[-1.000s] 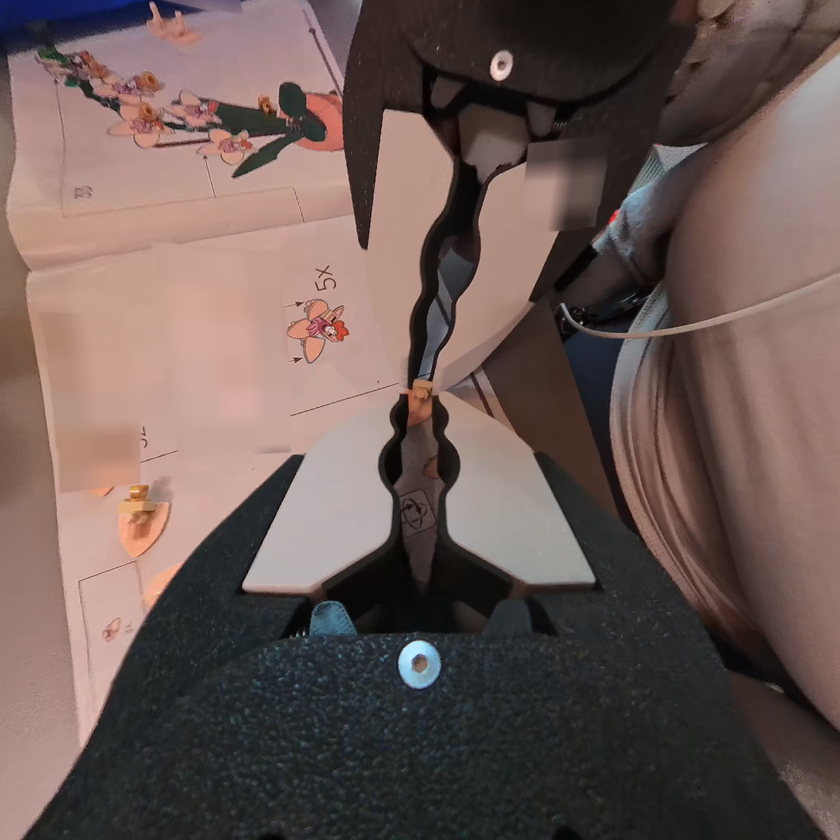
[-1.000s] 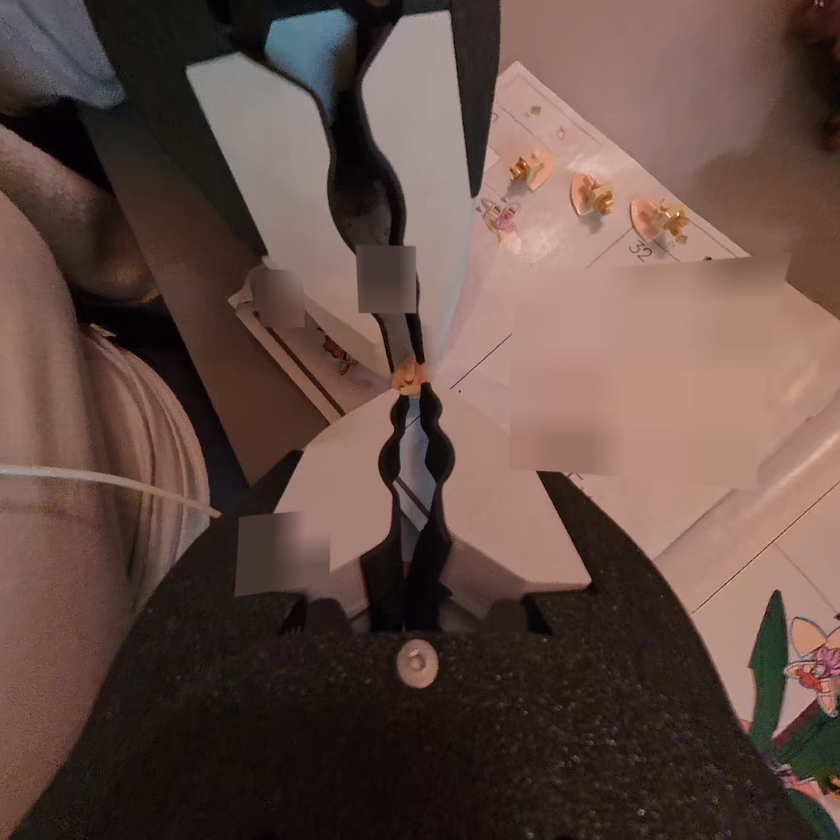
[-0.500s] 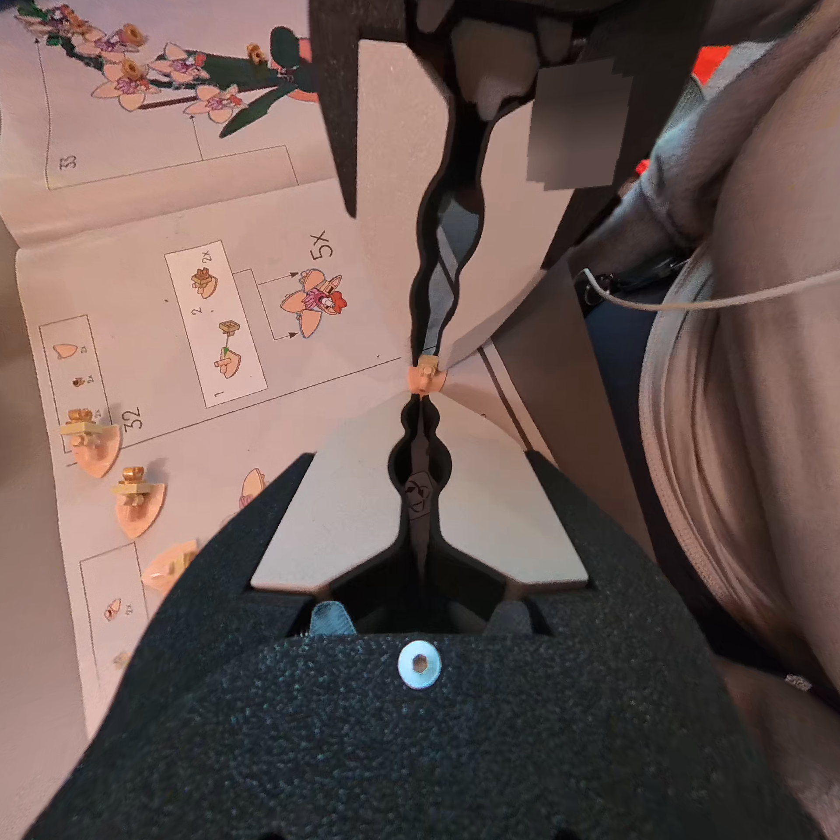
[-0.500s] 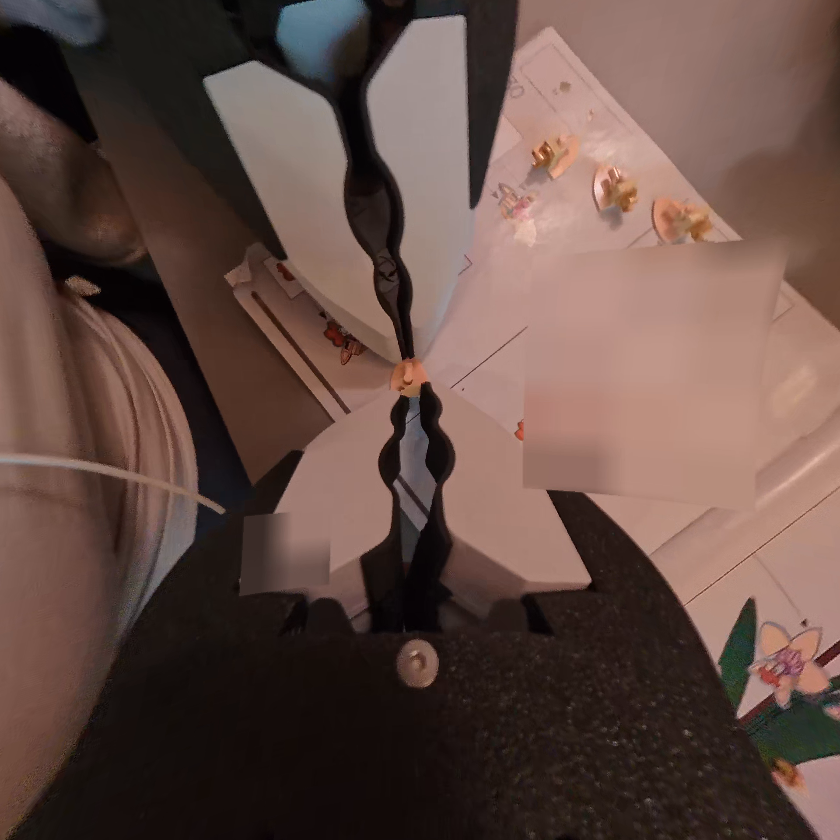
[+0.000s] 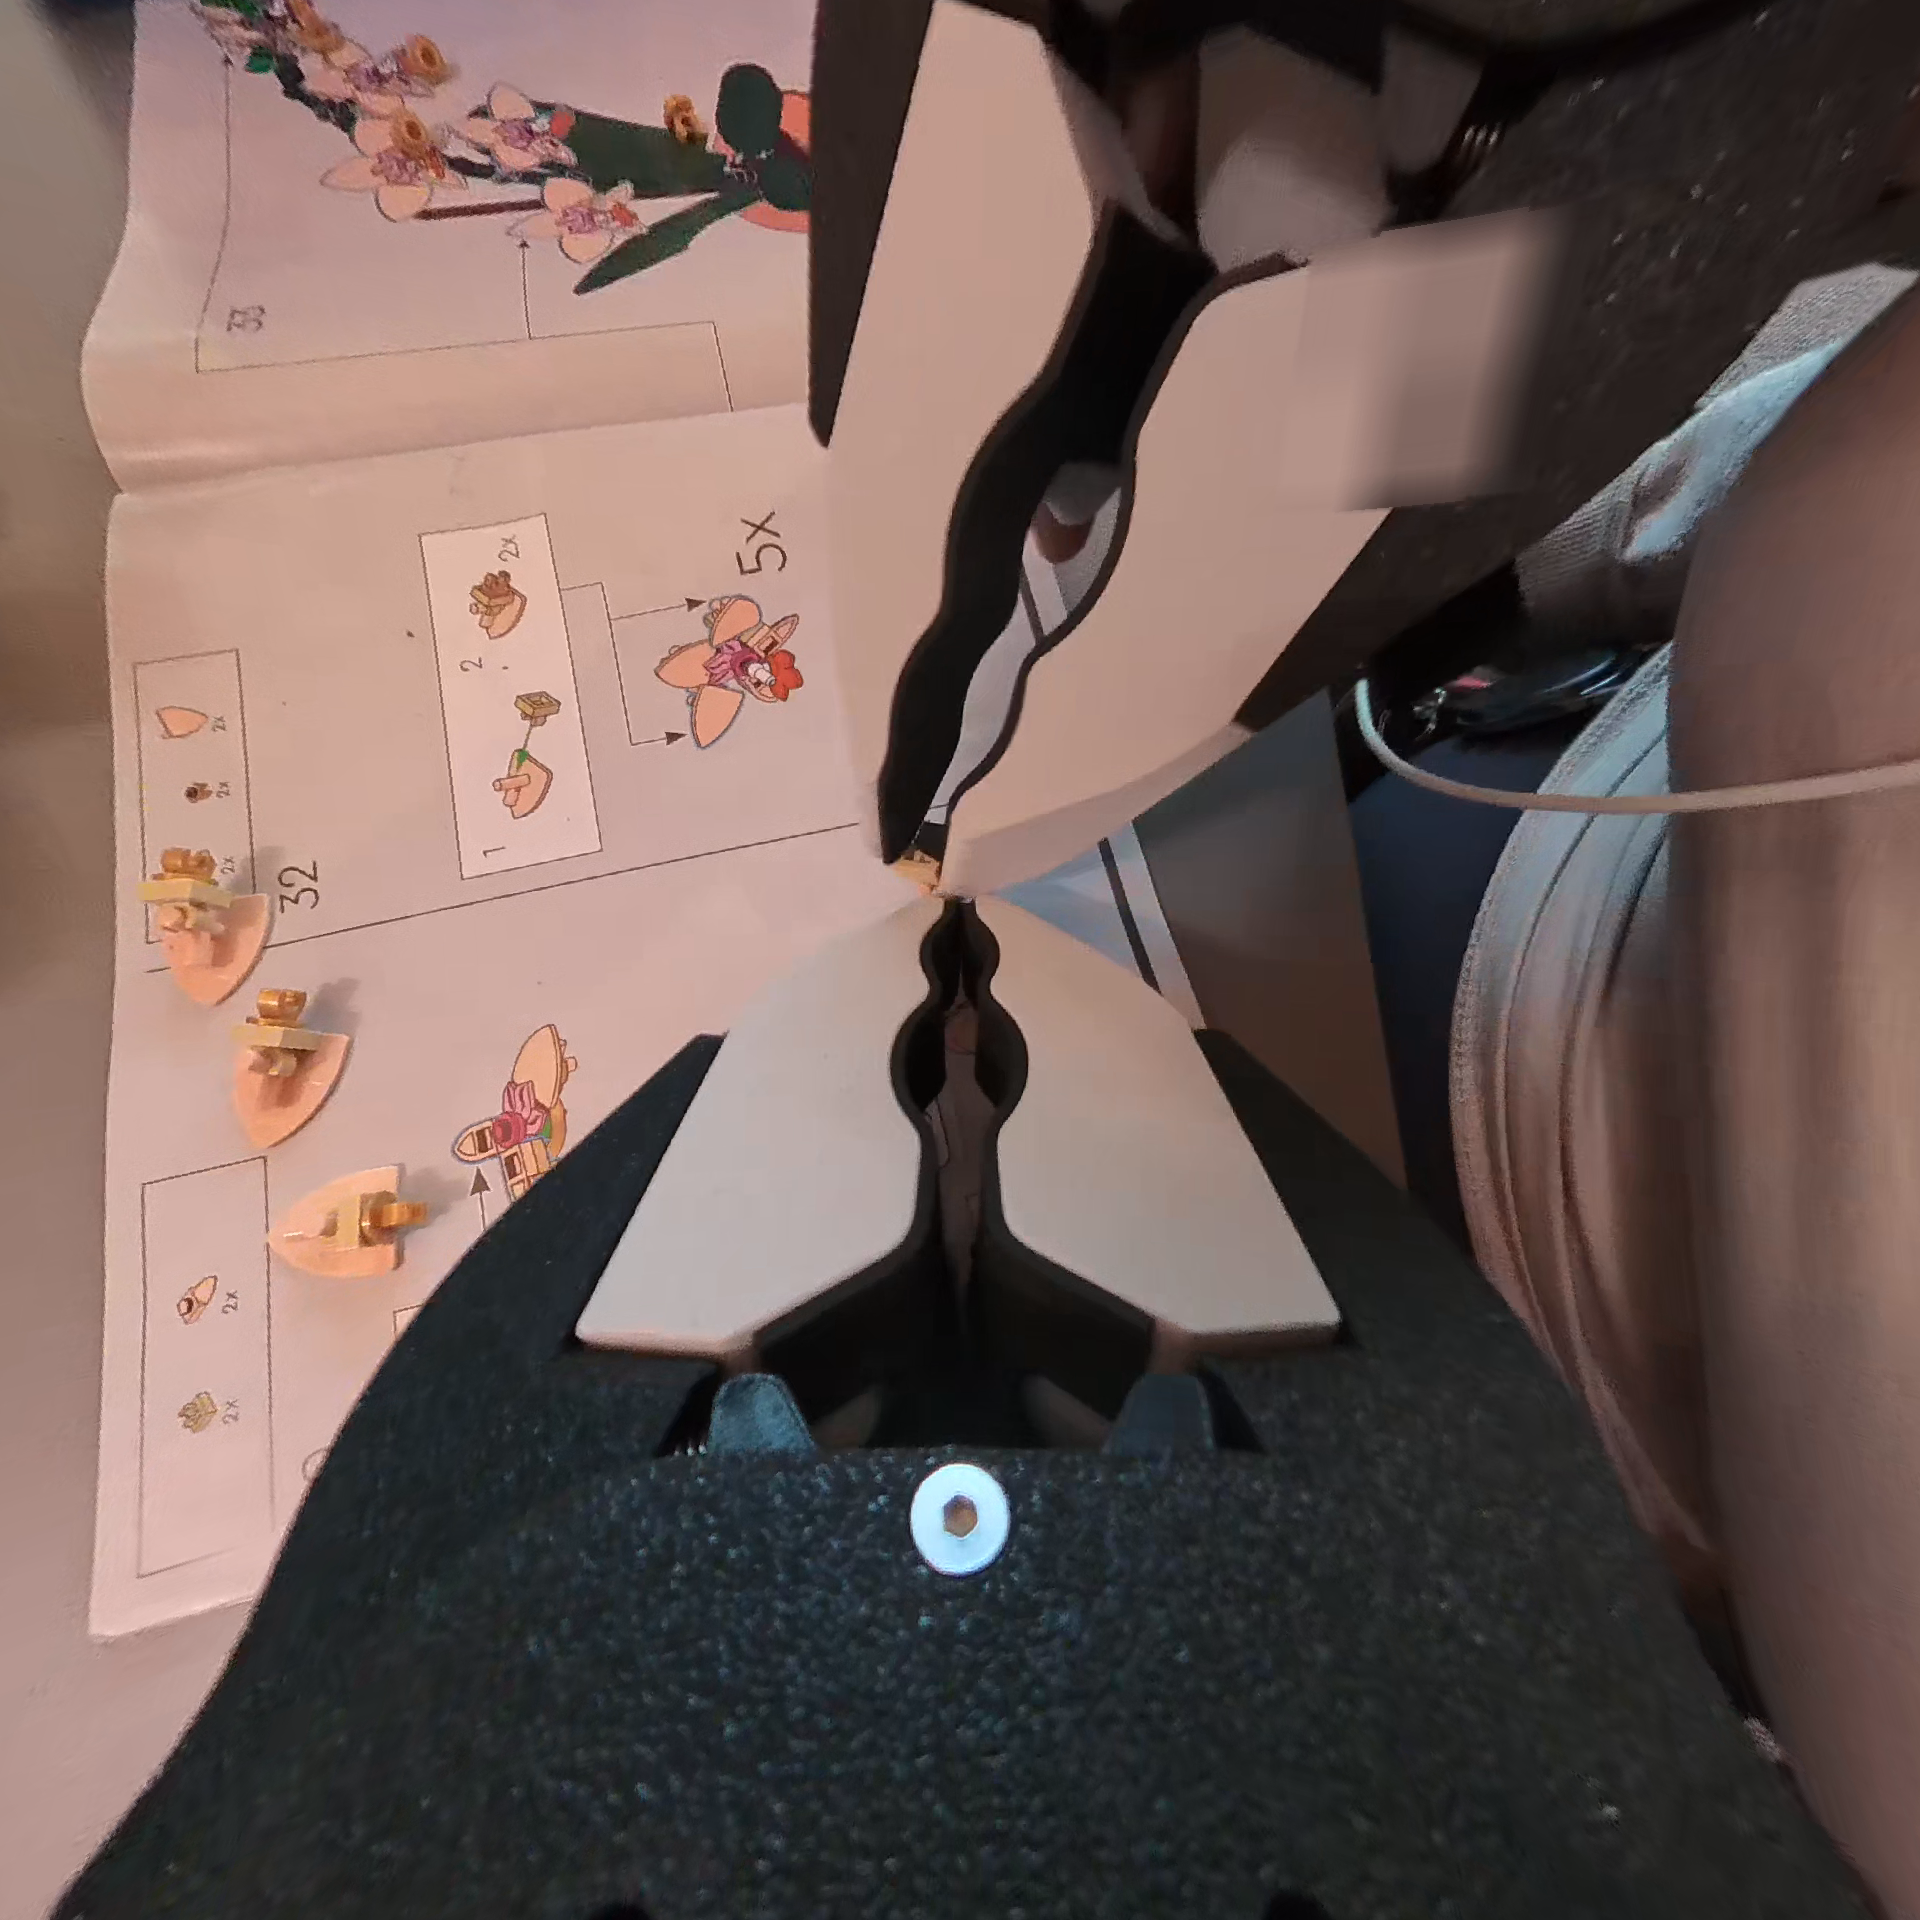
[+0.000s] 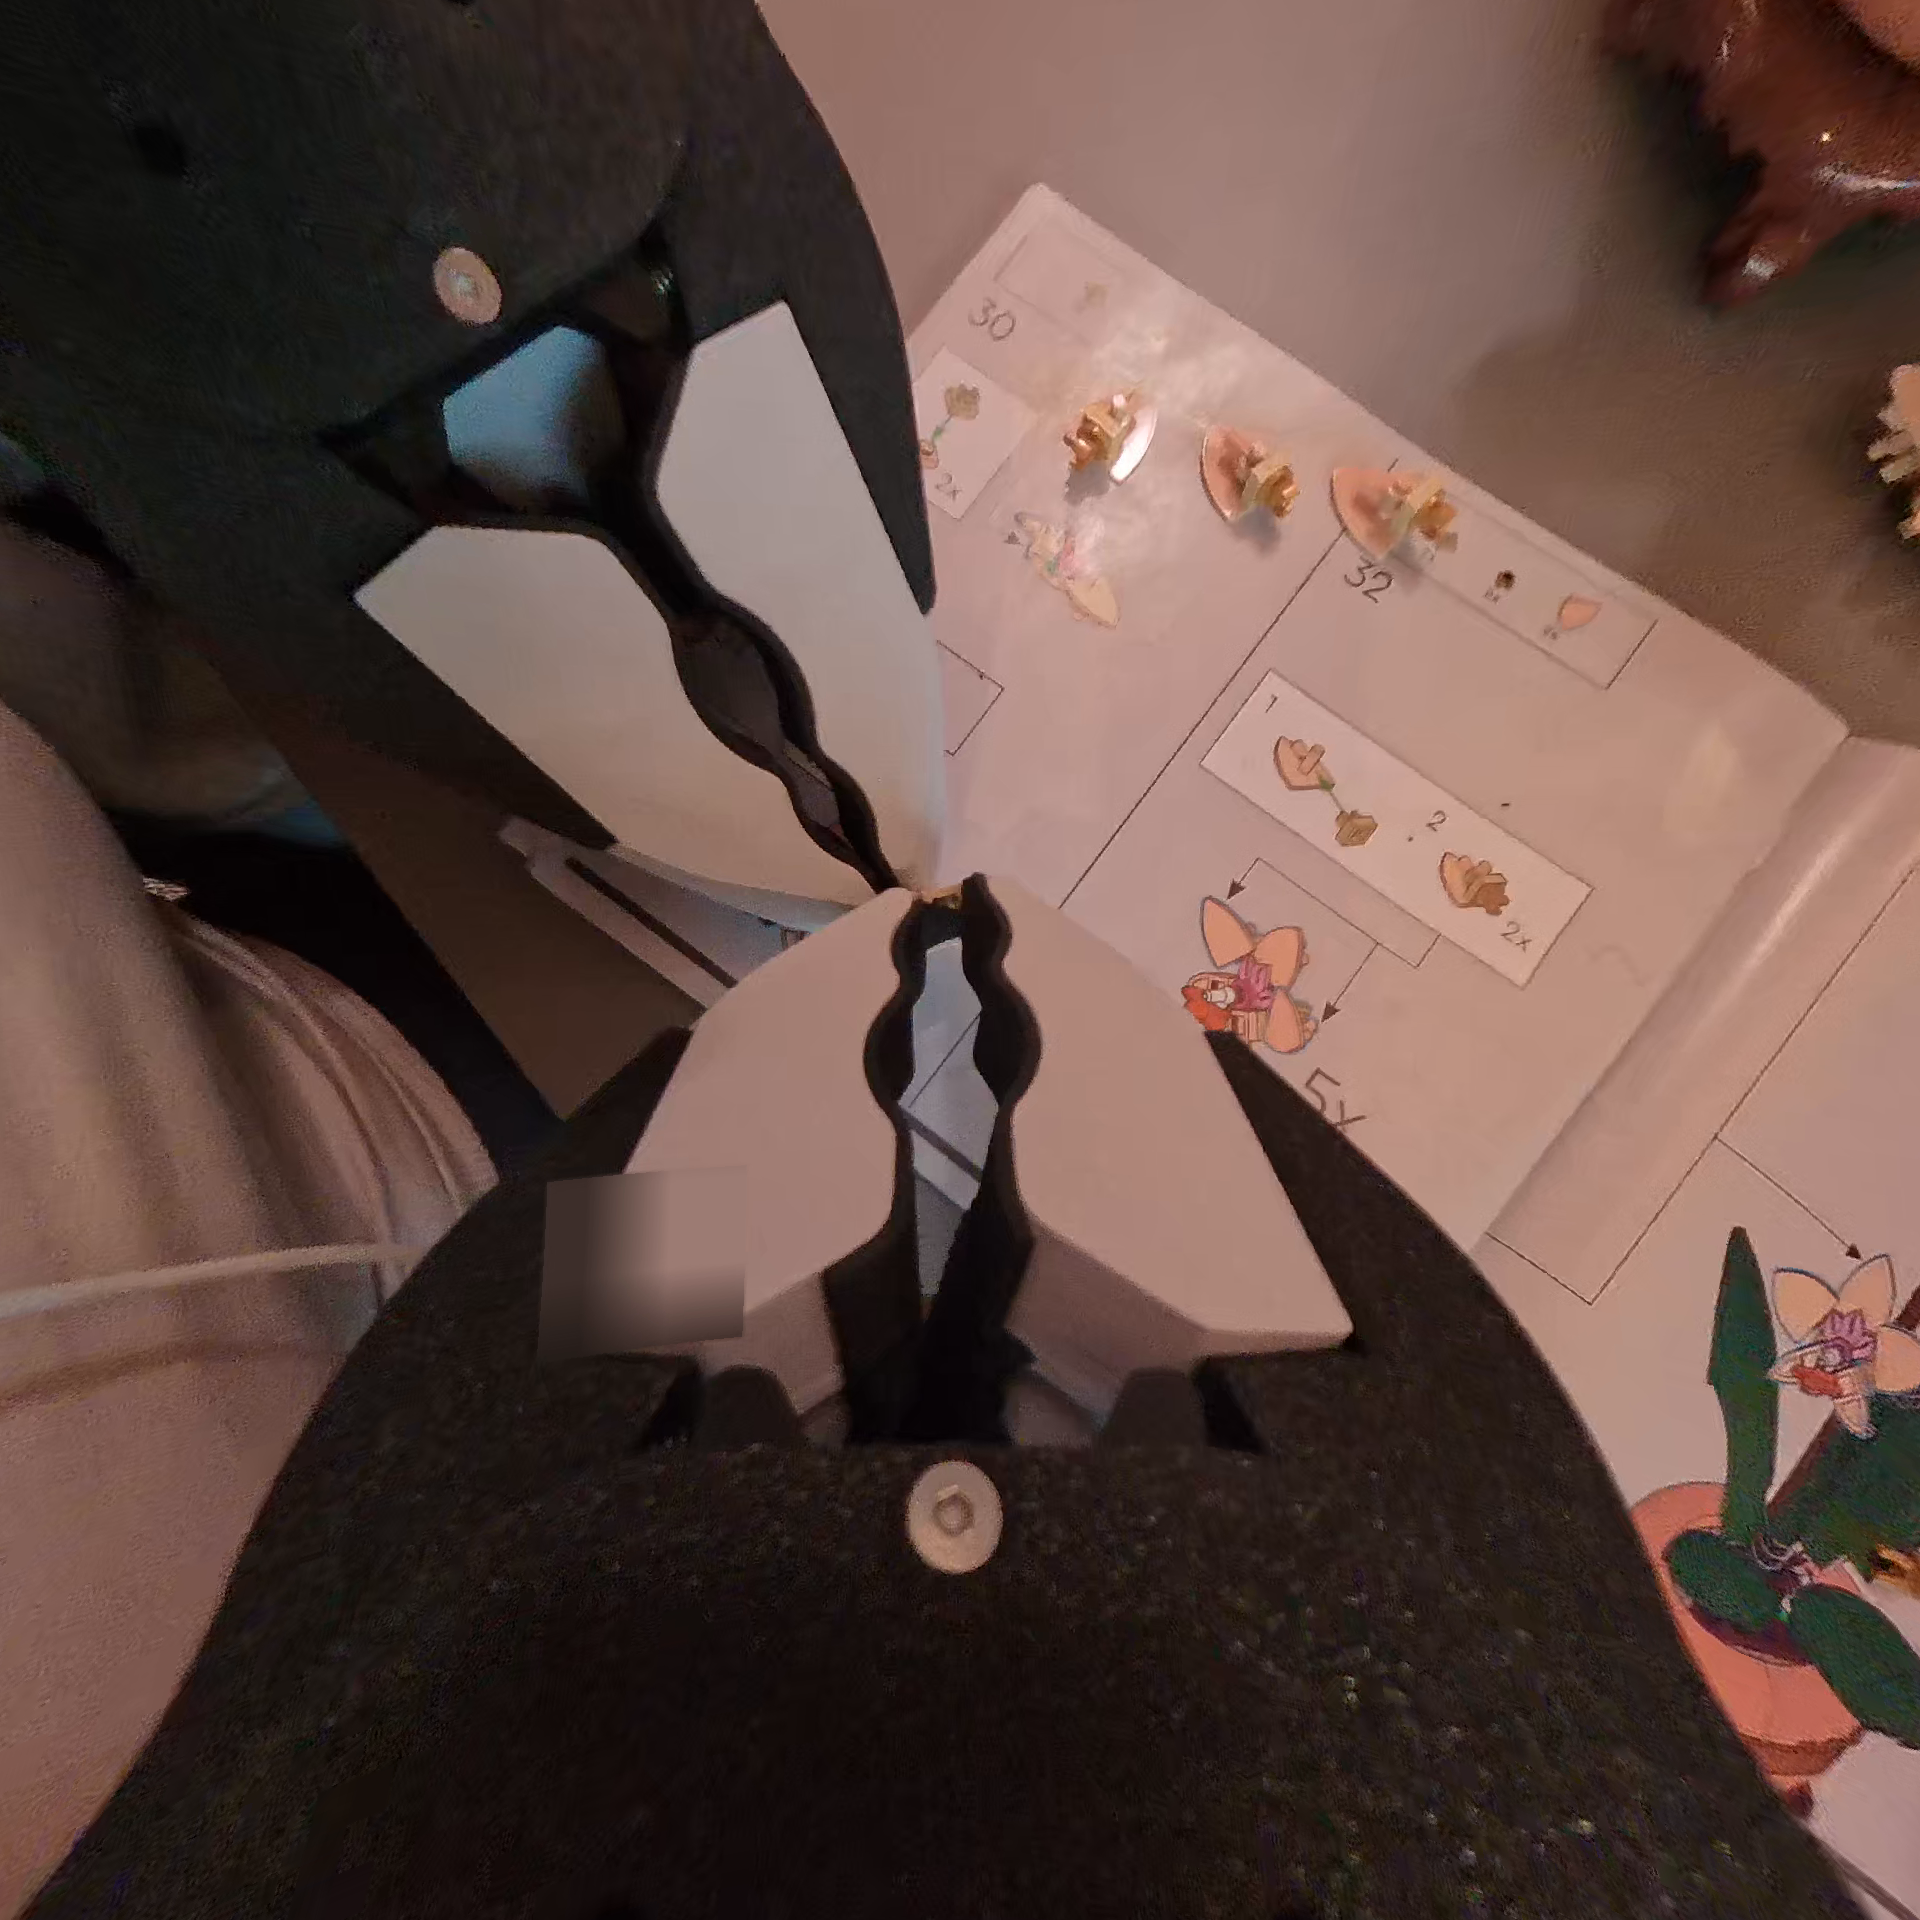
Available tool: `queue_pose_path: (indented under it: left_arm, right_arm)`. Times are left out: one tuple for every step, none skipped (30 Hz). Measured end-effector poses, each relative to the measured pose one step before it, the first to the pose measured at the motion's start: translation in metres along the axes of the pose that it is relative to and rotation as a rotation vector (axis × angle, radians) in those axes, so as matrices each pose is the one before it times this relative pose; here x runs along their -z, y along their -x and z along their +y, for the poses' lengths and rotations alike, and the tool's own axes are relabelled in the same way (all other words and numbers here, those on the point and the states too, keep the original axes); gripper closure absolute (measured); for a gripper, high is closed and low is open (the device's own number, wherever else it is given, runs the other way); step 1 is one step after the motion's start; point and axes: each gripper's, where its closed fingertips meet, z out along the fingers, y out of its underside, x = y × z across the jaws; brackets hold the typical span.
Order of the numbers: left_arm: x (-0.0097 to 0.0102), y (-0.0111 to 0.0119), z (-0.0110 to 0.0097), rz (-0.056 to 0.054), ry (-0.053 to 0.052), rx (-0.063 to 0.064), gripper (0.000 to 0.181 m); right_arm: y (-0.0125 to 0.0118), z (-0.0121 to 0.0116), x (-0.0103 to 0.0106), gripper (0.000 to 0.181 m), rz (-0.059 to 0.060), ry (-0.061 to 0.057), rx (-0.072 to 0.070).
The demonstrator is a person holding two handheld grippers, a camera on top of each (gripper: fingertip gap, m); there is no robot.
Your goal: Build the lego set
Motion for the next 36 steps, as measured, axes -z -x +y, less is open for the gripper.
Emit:
queue_pose_path:
  left_arm:
    - [-0.00008, 0.00009, -0.0001, 0.0071, -0.0001, 0.009, 0.181]
    - [0.00004, -0.00018, 0.00003, 0.0063, -0.0002, 0.0059, 0.181]
    - [0.00001, -0.00011, 0.00004, 0.0046, -0.0001, 0.0041, 0.181]
    - [-0.00003, -0.00008, -0.00002, 0.0061, 0.0001, 0.0053, 0.181]
    - [0.00001, -0.00009, -0.00001, 0.0065, 0.0003, 0.0066, 0.181]
    - [0.00007, 0.00009, -0.00009, 0.0044, -0.0001, 0.0046, 0.181]
    - [0.0, 0.00003, -0.00007, 0.0016, -0.0002, 0.0017, 0.181]
    - [-0.00003, 0.00002, -0.00002, -0.0009, -0.0001, -0.0007, 0.181]
    - [-0.00004, 0.00025, -0.00007, -0.0023, -0.0005, 0.0006, 0.181]
    - [-0.00007, 0.00045, -0.00031, -0.002, -0.0011, 0.0013, 0.18]
    - [0.00012, 0.00078, -0.00036, -0.005, -0.0024, 0.0015, 0.178]
    - [0.00024, 0.00017, -0.00054, -0.0006, -0.003, 0.0007, 0.177]
    - [0.00043, -0.00037, -0.00094, 0.0012, -0.0064, -0.0023, 0.176]
    - [0.00056, 0.00012, -0.0014, -0.0046, -0.0096, -0.0035, 0.175]
    - [0.00042, -0.00072, -0.00179, 0.0, -0.0105, -0.008, 0.173]
    - [0.00031, -0.00161, -0.00164, 0.0041, -0.0098, -0.0106, 0.173]
    - [-0.00045, -0.00175, -0.00005, 0.0061, 0.0013, -0.0113, 0.173]
    - [-0.00122, -0.00143, 0.00167, 0.0042, 0.0129, -0.0111, 0.173]
    - [-0.0018, -0.00082, 0.00199, 0.0011, 0.0183, -0.0091, 0.175]
    - [-0.00129, 0.00036, -0.00004, -0.0053, 0.0049, -0.0076, 0.177]
    - [-0.00092, -0.00005, -0.00054, 0.0011, 0.0016, -0.0048, 0.179]
    - [-0.00068, -0.00028, -0.00045, 0.0049, 0.0008, 0.0015, 0.179]
    - [-0.00025, -0.00003, -0.00013, 0.0035, 0.0002, 0.003, 0.179]
    - [-0.00003, 0.00002, -0.00008, 0.002, -0.0001, 0.0023, 0.179]
    - [0.00003, 0.00004, 0.00003, -0.0006, -0.0001, -0.0007, 0.179]
    - [-0.00002, 0.00002, 0.00002, -0.0017, 0.0, -0.0021, 0.179]
    - [0.00004, 0.0, -0.00008, -0.0007, 0.0, -0.0007, 0.179]
    - [0.00003, 0.00006, 0.00002, -0.0005, 0.0, 0.002, 0.179]
    - [0.0, 0.00057, -0.0001, -0.0027, -0.0004, 0.0071, 0.178]
    - [0.00003, 0.00117, -0.00028, -0.0081, -0.0013, 0.0103, 0.178]
    - [0.00032, 0.00204, -0.00027, -0.0139, -0.0028, 0.0094, 0.178]
    - [0.00083, 0.00162, -0.00142, -0.0094, -0.0103, 0.01, 0.177]
    - [0.00182, 0.00081, -0.00318, -0.0016, -0.023, 0.0175, 0.175]
    - [0.00258, 0.00023, -0.00431, 0.0041, -0.0298, 0.0237, 0.173]
    - [0.00314, 0.0002, -0.00448, 0.0049, -0.0285, 0.0232, 0.17]
    - [0.00353, 0.00109, -0.00404, -0.0013, -0.0251, 0.0168, 0.169]
  right_arm:
    - [-0.00009, 0.00035, 0.00023, 0.175, -0.0092, -0.007, -0.0094]
    - [-0.00009, 0.00088, 0.0008, 0.175, -0.0083, -0.0115, -0.0004]
    - [-0.00054, 0.00132, 0.00113, 0.175, -0.0082, -0.0111, -0.0042]
    - [-0.00115, 0.00216, 0.00124, 0.175, -0.0081, -0.0054, -0.0074]
    - [-0.00156, 0.00396, 0.00132, 0.174, -0.0042, 0.0077, 0.0003]
    - [-0.00077, 0.00412, 0.00149, 0.175, -0.0051, 0.0057, 0.0105]
    - [0.00032, 0.00381, 0.00038, 0.175, -0.0075, 0.0019, 0.0065]
    - [0.00339, 0.00179, -0.00079, 0.175, -0.0249, -0.0114, 0.0126]
    - [0.00196, 0.00105, -0.00117, 0.175, -0.017, -0.0108, 0.0046]
    - [0.00017, -0.00006, -0.00061, 0.175, -0.0069, -0.0108, 0.0056]
    - [-0.00057, -0.00003, -0.00003, 0.175, -0.0033, -0.0074, 0.0074]
    - [-0.00053, 0.00009, -0.00019, 0.175, -0.0043, -0.0035, 0.004]
    - [0.00018, -0.00014, -0.0001, 0.175, -0.0054, -0.0082, 0.0037]
    - [0.0003, 0.00016, -0.00022, 0.175, -0.0045, -0.0071, 0.0086]
    - [0.00076, 0.00167, -0.00038, 0.175, -0.0061, 0.0036, 0.0118]
    - [0.00002, 0.00113, -0.00022, 0.175, -0.0032, 0.0006, 0.0065]
    - [-0.00025, 0.00039, 0.00008, 0.174, -0.0019, -0.0042, 0.0022]
    - [-0.00011, -0.00003, 0.00002, 0.174, -0.0045, -0.0041, -0.0009]
    - [0.00036, 0.00001, -0.00011, 0.174, -0.0063, -0.0021, 0.0022]
    - [0.00069, 0.00005, -0.00005, 0.173, -0.0058, -0.0012, 0.0038]
    - [0.00106, 0.00099, 0.00044, 0.172, -0.0097, 0.006, 0.0085]
    - [0.00115, 0.0012, 0.00118, 0.17, -0.0118, 0.0076, 0.0181]
    - [0.00053, 0.0012, 0.0022, 0.167, -0.0096, 0.0059, 0.0274]
    - [-0.00176, 0.00097, 0.00292, 0.163, 0.0017, 0.0033, 0.0291]
    - [-0.00141, 0.00114, 0.00284, 0.162, -0.003, 0.0028, 0.0304]
    - [-0.00065, 0.00073, 0.00199, 0.163, -0.0066, -0.0015, 0.0242]
    - [-0.00079, 0.0008, 0.00134, 0.163, -0.0048, -0.003, 0.0151]
    - [-0.00188, 0.0006, 0.00132, 0.163, 0.0018, -0.0056, 0.0081]
    - [-0.00225, -0.00034, 0.00258, 0.164, 0.0025, -0.0167, 0.0119]
    - [-0.00444, -0.00444, 0.0058, 0.166, 0.0179, -0.0514, 0.0144]
    - [-0.00442, -0.01085, 0.01001, 0.167, 0.0189, -0.108, 0.0158]
    - [-0.00597, -0.01659, 0.01423, 0.17, 0.0259, -0.1509, 0.007]
    - [-0.01007, -0.01988, 0.01717, 0.171, 0.0473, -0.167, -0.0131]
    - [-0.01335, -0.02047, 0.01807, 0.171, 0.0593, -0.1564, -0.0305]
    - [-0.01382, -0.01981, 0.01743, 0.17, 0.0555, -0.1311, -0.0341]
    - [-0.01175, -0.01809, 0.01577, 0.166, 0.0419, -0.1041, -0.0281]
